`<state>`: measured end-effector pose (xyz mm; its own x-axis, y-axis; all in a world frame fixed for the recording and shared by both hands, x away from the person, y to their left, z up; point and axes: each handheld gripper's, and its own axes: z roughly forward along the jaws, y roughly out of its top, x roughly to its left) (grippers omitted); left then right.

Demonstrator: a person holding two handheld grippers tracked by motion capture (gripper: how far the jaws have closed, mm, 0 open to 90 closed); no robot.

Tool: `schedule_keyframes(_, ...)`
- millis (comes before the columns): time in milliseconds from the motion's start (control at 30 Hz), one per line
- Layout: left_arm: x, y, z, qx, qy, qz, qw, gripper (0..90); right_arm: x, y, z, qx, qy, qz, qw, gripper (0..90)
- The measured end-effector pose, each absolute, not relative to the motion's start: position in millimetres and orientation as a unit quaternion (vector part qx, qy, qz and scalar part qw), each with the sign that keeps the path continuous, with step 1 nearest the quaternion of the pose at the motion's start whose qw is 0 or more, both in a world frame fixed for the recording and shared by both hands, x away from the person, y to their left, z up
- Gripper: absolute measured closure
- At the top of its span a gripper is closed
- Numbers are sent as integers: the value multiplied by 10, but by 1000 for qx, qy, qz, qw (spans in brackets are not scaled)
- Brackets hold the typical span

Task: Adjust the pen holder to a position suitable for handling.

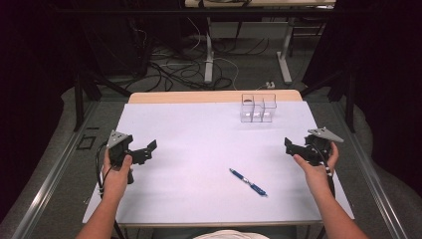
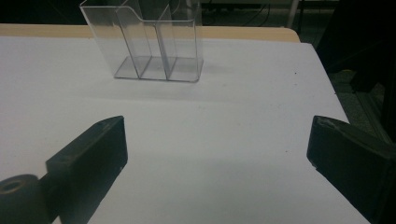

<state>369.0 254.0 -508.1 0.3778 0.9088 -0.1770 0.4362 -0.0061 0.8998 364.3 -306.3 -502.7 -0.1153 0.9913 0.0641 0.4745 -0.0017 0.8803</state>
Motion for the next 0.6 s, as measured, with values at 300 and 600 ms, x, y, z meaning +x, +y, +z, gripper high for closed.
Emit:
schedule_keyframes(300,3665,2516,-5084,667,504,241,493,4,3684,-3036,-5047,583,632,399,319,145)
schedule_keyframes(600,3656,2530,-5091,666,506,240,493,4,3744,-2972,-4988,578,637,408,307,153)
